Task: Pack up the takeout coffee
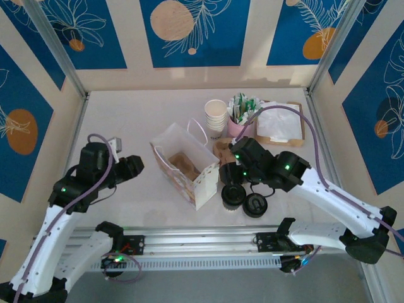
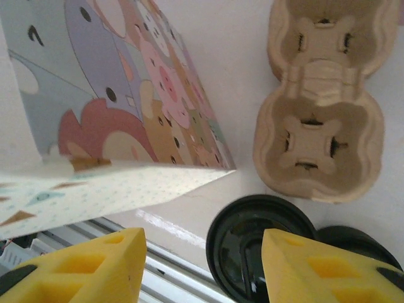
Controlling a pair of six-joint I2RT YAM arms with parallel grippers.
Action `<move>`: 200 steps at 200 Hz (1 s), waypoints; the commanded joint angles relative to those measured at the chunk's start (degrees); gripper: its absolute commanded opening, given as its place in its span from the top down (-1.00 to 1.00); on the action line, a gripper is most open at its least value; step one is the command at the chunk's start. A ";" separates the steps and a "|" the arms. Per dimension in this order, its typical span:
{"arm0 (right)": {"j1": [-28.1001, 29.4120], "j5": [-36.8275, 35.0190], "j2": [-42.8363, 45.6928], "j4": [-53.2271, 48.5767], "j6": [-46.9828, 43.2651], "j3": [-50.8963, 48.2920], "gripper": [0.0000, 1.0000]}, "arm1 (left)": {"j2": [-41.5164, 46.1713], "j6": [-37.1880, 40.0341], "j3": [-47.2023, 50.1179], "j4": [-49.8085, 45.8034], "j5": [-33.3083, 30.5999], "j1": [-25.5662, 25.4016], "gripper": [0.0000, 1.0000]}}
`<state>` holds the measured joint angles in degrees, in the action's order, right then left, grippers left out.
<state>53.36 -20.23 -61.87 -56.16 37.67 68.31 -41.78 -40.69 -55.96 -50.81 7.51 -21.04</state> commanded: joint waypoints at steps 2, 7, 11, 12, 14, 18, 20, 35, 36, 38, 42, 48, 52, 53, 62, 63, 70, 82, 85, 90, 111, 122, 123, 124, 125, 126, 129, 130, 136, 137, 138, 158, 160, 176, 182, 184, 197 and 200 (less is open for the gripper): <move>-0.07 3.03 -1.33 7.74 -2.53 -1.23 -0.07 | 0.67 -2.65 4.37 5.71 5.34 -0.93 0.15; -0.10 3.45 -1.66 8.58 -2.87 -1.30 -0.08 | 0.65 -2.87 5.08 6.54 5.59 -1.05 0.14; 0.06 3.81 -1.92 9.15 -3.15 -1.34 -0.09 | 0.66 -3.03 5.71 7.15 5.90 -1.04 0.14; 0.11 3.93 -2.06 9.37 -3.18 -1.34 -0.10 | 0.66 -3.06 5.83 7.32 5.96 -1.03 0.14; 0.26 4.11 -2.21 9.72 -3.32 -1.34 -0.10 | 0.58 -3.12 6.10 7.61 6.08 -1.09 0.14; 0.46 4.42 -2.51 10.31 -3.59 -1.34 -0.12 | 0.56 -3.17 6.61 8.16 6.19 -1.11 0.14; 0.61 4.52 -2.61 10.53 -3.71 -1.30 -0.12 | 0.49 -3.26 6.80 8.42 6.33 -1.11 0.14; 2.00 5.26 -3.94 12.24 -4.67 -0.96 -0.13 | -0.11 -3.60 8.07 10.15 7.09 -1.24 0.14; 2.09 5.27 -4.00 12.36 -4.74 -0.93 -0.13 | -0.17 -3.61 8.11 10.22 7.17 -1.27 0.14; 2.29 5.35 -4.13 12.47 -4.83 -0.89 -0.13 | -0.28 -3.61 8.25 10.47 7.28 -1.35 0.14; 2.76 5.42 -4.57 12.75 -5.03 -0.67 -0.13 | -0.47 -3.61 8.44 10.70 7.42 -1.33 0.14; 3.56 5.32 -5.10 13.07 -5.31 -0.45 -0.14 | -0.90 -3.62 8.59 11.02 7.27 -1.29 0.14; 4.14 5.17 -5.46 13.14 -5.45 -0.25 -0.14 | -1.16 -3.57 8.59 11.07 7.06 -1.29 0.14; 4.31 5.14 -5.55 13.12 -5.43 -0.23 -0.14 | -1.18 -3.59 8.59 11.12 6.98 -1.29 0.14; 5.37 4.77 -6.26 13.05 -5.03 0.02 -0.15 | -1.74 -3.60 8.77 11.63 6.44 -1.29 0.14; 5.45 4.76 -6.34 13.07 -5.00 0.04 -0.15 | -1.78 -3.61 8.81 11.66 6.41 -1.29 0.14; 6.26 4.69 -6.81 12.73 -4.65 0.15 -0.15 | -2.14 -3.81 8.85 11.78 5.60 -1.29 0.14; 7.62 3.86 -7.17 11.88 -3.59 0.27 -0.16 | -2.63 -4.41 9.19 12.32 4.66 -1.29 0.13; 7.96 3.44 -7.21 11.60 -3.23 0.32 -0.16 | -2.73 -4.55 9.35 12.57 4.52 -1.30 0.12; 8.36 2.73 -7.04 11.12 -2.54 0.28 -0.16 | -2.91 -4.81 9.53 12.95 4.33 -1.29 0.12; 9.10 0.93 -6.06 9.13 0.47 0.42 -0.17 | -3.99 -5.28 9.43 14.10 3.77 -1.29 0.11; 9.20 0.02 -5.19 7.97 1.88 0.50 -0.19 | -4.61 -5.28 9.13 14.47 3.27 -1.29 0.10; 9.21 -0.07 -5.19 7.85 2.06 0.55 -0.19 | -4.71 -5.28 9.08 14.53 3.24 -1.29 0.10; 9.26 -0.20 -5.11 7.70 2.14 0.57 -0.19 | -4.75 -5.28 9.06 14.56 3.23 -1.29 0.10; 9.23 -0.36 -5.02 7.59 2.36 0.58 -0.20 | -4.86 -5.28 9.04 14.67 3.22 -1.29 0.10; 9.22 -0.48 -4.93 7.44 2.52 0.63 -0.20 | -4.86 -5.28 9.04 14.72 3.22 -1.29 0.10; 9.24 -0.85 -4.79 6.99 2.92 0.70 -0.20 | -5.07 -5.19 8.97 14.95 3.14 -1.30 0.10; 9.23 -0.95 -4.68 6.84 3.01 0.69 -0.21 | -5.11 -5.15 8.95 15.04 3.13 -1.29 0.10; 9.23 -1.33 -4.35 5.93 3.55 1.07 -0.21 | -5.45 -5.30 8.82 15.45 2.98 -1.29 0.10; 9.22 -1.36 -4.29 5.73 3.59 1.10 -0.21 | -5.52 -5.38 8.79 15.50 2.97 -1.29 0.10; 9.22 -1.42 -4.21 5.55 3.62 1.20 -0.21 | -5.60 -5.42 8.78 15.58 2.92 -1.29 0.10; 9.13 -3.84 -3.88 -0.77 6.09 3.58 -0.21 | -7.18 -6.05 8.47 18.18 3.53 -1.29 0.09; 9.13 -4.09 -3.94 -1.84 6.45 3.93 -0.21 | -7.40 -6.13 8.43 18.39 3.56 -1.29 0.09; 8.90 -5.70 -4.56 -9.57 9.21 6.72 -0.21 | -8.92 -6.29 7.98 19.92 3.30 -1.31 0.09; 8.89 -6.21 -4.60 -12.23 10.31 7.57 -0.21 | -9.39 -6.30 7.89 20.56 3.09 -1.29 0.09; 8.87 -6.29 -4.61 -13.05 10.67 7.76 -0.21 | -9.58 -6.30 7.82 20.75 2.94 -1.29 0.09; 8.83 -6.80 -4.20 -17.42 13.18 8.54 -0.22 | -10.81 -6.65 7.56 21.95 2.43 -1.29 0.09; 8.78 -6.84 -4.03 -18.23 13.74 8.58 -0.22 | -11.02 -6.73 7.54 22.36 2.47 -1.29 0.09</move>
<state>62.24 -23.97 -67.16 -61.76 44.93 74.61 -51.46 -46.44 -47.09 -32.53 11.27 -21.63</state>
